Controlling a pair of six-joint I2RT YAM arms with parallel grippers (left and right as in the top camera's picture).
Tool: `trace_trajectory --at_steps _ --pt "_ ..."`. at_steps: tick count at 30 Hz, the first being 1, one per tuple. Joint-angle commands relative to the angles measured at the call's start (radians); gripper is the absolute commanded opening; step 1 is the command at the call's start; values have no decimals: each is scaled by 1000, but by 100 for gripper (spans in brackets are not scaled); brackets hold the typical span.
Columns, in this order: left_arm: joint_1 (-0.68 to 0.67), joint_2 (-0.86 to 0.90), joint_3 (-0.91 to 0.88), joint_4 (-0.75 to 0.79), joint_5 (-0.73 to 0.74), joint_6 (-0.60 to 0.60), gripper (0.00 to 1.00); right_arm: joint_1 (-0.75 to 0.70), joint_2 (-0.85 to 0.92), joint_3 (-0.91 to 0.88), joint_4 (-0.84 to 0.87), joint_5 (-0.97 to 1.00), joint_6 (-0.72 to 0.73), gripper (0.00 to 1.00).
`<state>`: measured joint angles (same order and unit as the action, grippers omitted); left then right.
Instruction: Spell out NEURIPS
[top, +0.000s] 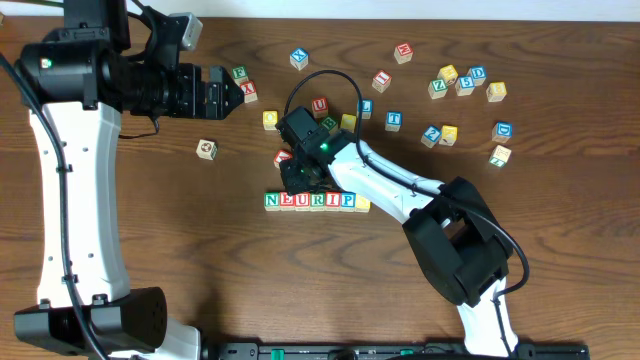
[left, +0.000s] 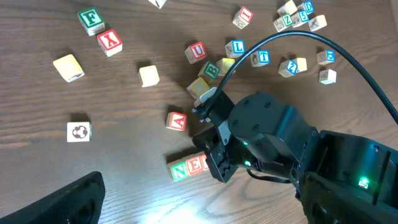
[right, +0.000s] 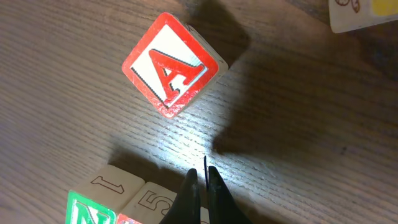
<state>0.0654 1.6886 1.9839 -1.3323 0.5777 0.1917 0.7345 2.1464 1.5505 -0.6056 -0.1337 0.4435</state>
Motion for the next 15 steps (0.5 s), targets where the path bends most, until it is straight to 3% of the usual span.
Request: trace_trajectory --at_steps 1,15 --pt "3 -8 16 -2 9 14 98 8 16 11 5 7 5 1" --pt "3 -8 16 -2 9 14 98 36 16 11 37 3 16 1"
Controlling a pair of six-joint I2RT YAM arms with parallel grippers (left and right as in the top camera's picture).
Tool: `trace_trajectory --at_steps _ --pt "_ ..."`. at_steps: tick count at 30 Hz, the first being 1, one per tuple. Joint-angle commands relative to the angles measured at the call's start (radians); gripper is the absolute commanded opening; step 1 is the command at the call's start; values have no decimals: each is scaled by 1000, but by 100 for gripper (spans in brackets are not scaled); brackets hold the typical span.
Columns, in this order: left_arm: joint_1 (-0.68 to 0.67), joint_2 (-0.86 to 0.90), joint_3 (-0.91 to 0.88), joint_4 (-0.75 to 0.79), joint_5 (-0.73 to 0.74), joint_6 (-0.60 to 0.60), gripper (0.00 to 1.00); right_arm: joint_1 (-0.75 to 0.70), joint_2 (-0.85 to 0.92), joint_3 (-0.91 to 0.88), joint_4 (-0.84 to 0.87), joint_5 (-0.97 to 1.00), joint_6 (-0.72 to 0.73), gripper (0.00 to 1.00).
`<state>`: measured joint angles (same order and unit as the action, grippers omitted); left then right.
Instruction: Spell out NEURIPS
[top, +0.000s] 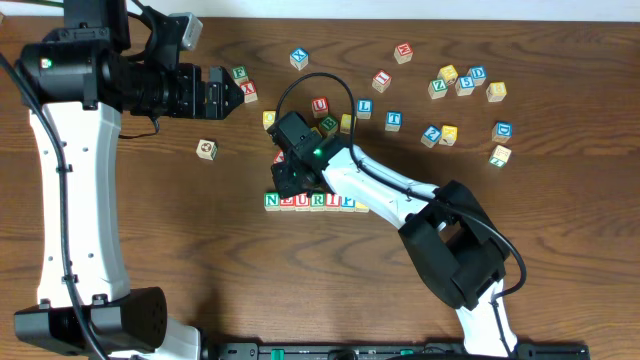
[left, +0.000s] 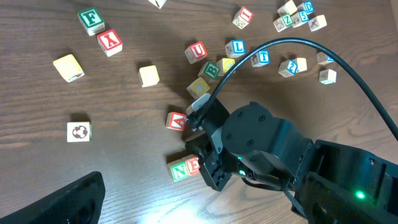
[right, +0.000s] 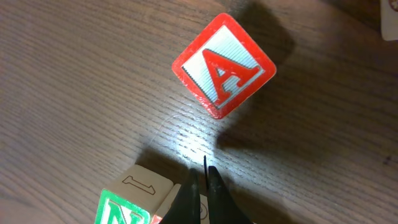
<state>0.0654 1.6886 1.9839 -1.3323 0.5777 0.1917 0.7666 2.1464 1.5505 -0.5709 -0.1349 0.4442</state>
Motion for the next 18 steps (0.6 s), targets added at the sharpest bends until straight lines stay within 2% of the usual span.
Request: trace_trajectory --at_steps 1,18 --pt "3 -8 16 -2 9 14 98 4 16 11 2 5 16 1" --pt "3 -8 16 -2 9 14 98 8 16 7 -8 4 27 1"
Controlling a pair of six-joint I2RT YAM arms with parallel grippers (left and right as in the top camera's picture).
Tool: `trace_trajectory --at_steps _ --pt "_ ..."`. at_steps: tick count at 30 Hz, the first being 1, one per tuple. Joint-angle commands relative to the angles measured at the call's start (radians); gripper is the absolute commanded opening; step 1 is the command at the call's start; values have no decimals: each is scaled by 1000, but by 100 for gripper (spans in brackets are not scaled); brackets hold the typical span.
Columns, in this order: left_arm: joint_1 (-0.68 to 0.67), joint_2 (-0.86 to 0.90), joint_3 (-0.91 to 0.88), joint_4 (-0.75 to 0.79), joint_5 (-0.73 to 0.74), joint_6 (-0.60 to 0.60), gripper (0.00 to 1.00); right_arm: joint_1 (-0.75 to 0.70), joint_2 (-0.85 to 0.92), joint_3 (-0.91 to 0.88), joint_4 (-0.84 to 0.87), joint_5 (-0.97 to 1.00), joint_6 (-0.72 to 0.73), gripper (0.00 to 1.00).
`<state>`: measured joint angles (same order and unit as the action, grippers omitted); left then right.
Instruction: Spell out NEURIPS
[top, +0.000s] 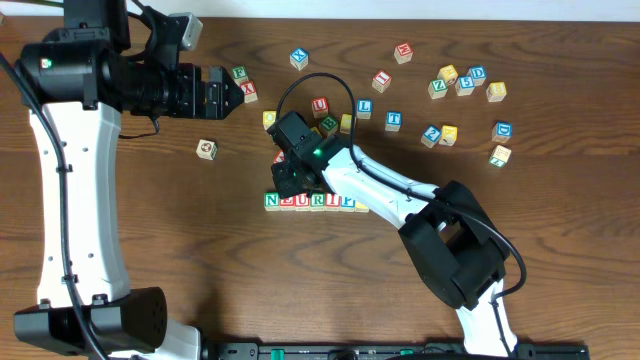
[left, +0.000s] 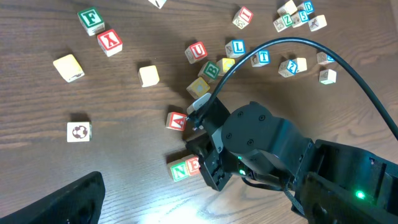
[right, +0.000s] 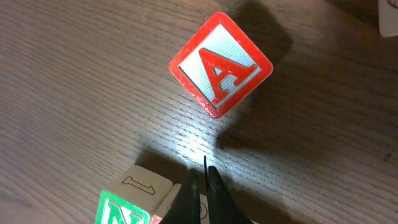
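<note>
A row of letter blocks (top: 310, 201) reading N E U R I P lies mid-table. My right gripper (right: 202, 180) is shut with nothing in it, low over the row's left end beside the green N block (right: 121, 211). In the overhead view the right gripper (top: 288, 180) hides part of that end. A red A block (right: 221, 64) lies loose just beyond the row, apart from the fingers. My left gripper (top: 228, 92) hangs high at the back left, open and empty, with one dark finger (left: 68, 199) showing in its own view.
Loose letter blocks are scattered across the far side: an F and X pair (left: 99, 31), plain yellow blocks (left: 68, 67), a U and R cluster (top: 322, 112) and a group at the back right (top: 460, 80). A soccer-ball block (top: 206, 148) lies left of the row.
At first my shut right gripper hovered a little further right along the row, with the A block up and to its left. Then it stood nearer the N end, the A block ahead to the right. It stays there now; the left arm has not moved.
</note>
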<state>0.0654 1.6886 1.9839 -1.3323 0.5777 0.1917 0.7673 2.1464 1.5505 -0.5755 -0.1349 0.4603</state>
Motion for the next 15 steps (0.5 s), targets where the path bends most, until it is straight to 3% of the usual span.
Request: trace_trajectory --at_steps 1,15 --pt "3 -8 16 -2 9 14 98 7 16 7 -4 5 11 1" --pt "3 -8 16 -2 9 14 98 11 16 7 -11 5 11 1"
